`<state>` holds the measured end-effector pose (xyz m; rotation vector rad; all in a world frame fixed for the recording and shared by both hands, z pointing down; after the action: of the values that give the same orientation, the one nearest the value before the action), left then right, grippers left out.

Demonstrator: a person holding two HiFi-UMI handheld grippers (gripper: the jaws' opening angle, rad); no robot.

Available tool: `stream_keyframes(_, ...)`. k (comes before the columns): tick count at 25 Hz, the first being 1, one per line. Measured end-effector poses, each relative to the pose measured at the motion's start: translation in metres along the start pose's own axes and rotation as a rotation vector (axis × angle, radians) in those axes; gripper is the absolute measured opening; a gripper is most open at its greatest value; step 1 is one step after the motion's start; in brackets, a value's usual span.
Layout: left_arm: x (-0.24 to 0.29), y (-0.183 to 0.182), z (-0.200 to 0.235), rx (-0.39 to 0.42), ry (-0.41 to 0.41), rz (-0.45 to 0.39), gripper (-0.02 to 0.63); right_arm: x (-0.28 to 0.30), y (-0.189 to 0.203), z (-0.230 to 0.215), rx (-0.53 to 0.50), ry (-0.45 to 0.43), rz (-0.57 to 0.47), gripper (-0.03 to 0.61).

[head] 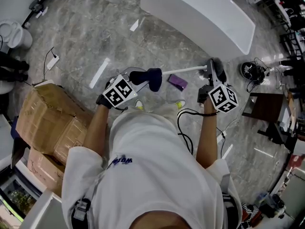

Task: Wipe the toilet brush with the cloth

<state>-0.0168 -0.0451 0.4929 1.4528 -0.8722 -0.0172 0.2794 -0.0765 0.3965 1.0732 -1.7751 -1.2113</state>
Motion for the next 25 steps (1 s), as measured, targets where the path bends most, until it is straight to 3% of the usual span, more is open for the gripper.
stream_keyframes(15, -0.016, 0.01, 0.014, -0.072, -0.028, 0.0, 0.103, 0.015, -0.002, -0.008, 0.038, -0.043, 0.0, 0.207)
stream_keyframes(25, -0.005, -0.001, 0.008, -0.046, 0.002, -0.012, 0.104, -0.009, -0.002, -0.033, 0.073, 0.023, -0.032, 0.207)
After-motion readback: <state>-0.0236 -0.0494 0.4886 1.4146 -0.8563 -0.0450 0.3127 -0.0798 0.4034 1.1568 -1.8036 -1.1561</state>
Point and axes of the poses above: the fingertips, and each gripper's own axes: x forward along the fingers, z to its left, y out of its underside, the point moved 5 cm from there along -x, backward along the fingers, and after that the axes turned 15 degrees about -y, right-handed, at the moved point
